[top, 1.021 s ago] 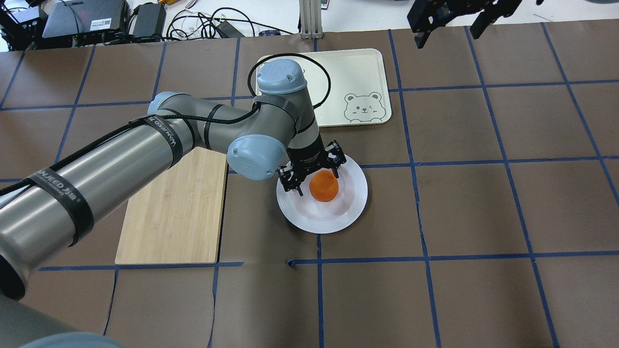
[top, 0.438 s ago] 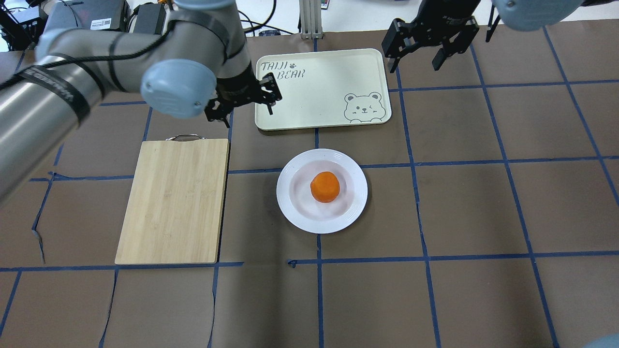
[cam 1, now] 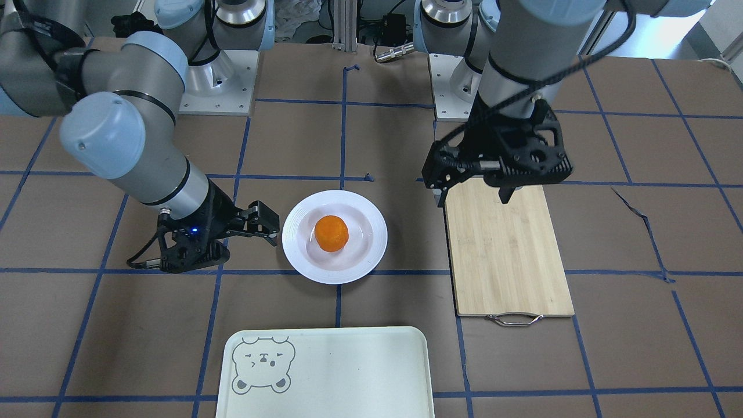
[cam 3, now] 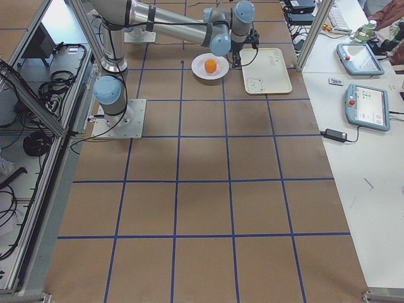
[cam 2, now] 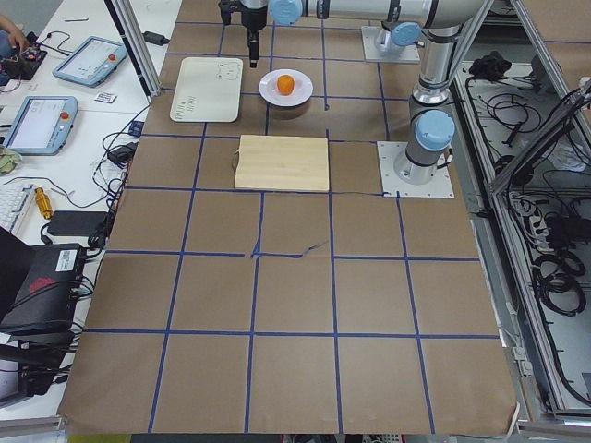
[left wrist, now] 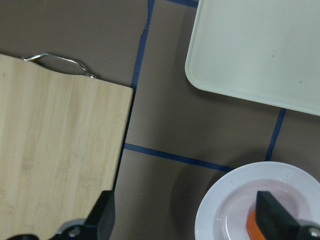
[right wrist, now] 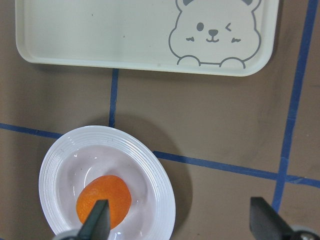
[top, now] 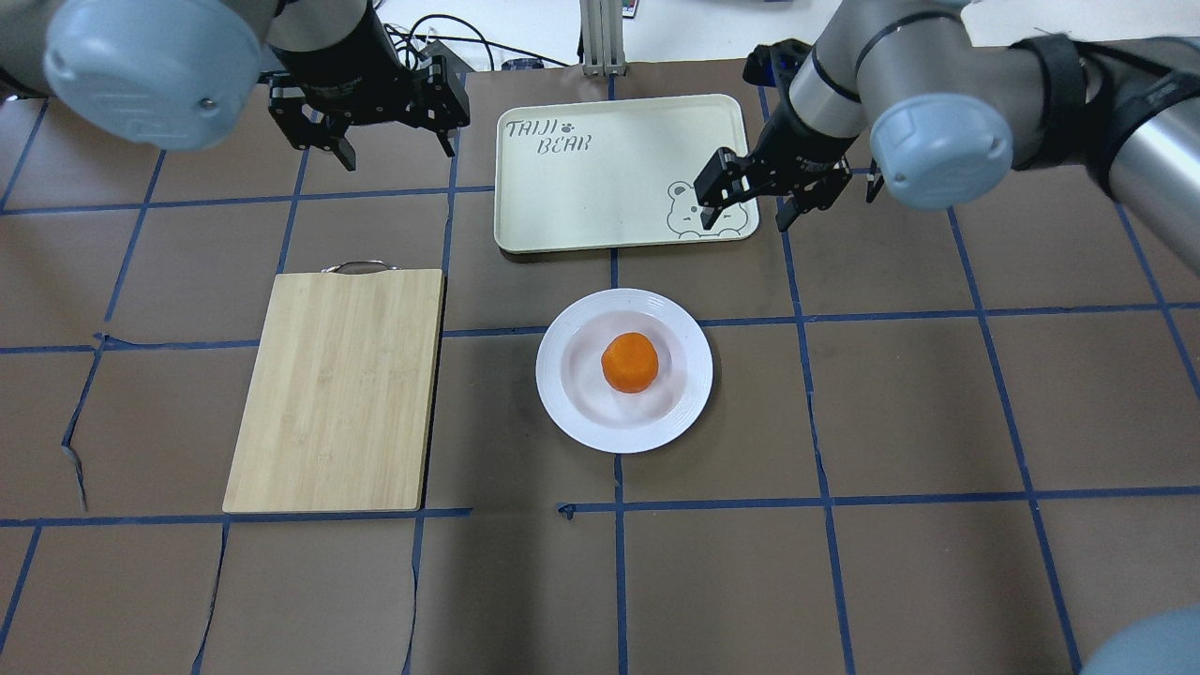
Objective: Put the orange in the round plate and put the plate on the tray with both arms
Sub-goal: 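Raise the left gripper away while the right gripper reaches toward the plate rim, then grasp the rim of the white plate with the right gripper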
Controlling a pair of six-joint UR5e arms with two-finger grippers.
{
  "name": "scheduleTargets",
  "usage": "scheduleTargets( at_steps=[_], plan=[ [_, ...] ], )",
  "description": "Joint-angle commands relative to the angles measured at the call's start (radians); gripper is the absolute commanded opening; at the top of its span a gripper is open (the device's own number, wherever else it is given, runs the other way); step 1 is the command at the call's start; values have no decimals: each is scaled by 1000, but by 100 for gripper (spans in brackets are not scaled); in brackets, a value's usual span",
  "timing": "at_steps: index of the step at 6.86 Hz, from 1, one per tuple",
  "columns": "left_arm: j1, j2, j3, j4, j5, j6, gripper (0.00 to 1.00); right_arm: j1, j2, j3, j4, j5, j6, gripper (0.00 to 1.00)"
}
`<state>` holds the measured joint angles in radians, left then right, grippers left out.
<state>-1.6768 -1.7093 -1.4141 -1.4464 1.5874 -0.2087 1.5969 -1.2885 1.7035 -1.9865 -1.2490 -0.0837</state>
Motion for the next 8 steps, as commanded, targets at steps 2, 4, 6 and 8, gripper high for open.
scheduleTargets(
  at_steps=[2, 4, 6, 8],
  plan=[
    [9, 101, -66, 40, -20, 14, 100, 1, 8, 376, -450, 132, 22, 100],
    [12, 157, -68, -64, -15, 12, 100, 1, 29, 442, -538, 184, 48, 99],
    [17, 163, -74, -78, -14, 8, 100, 1, 54, 469, -589, 184, 68, 99],
    [17, 166, -72, -83, -12, 6, 100, 1, 54, 478, -589, 187, 140, 96]
  ],
)
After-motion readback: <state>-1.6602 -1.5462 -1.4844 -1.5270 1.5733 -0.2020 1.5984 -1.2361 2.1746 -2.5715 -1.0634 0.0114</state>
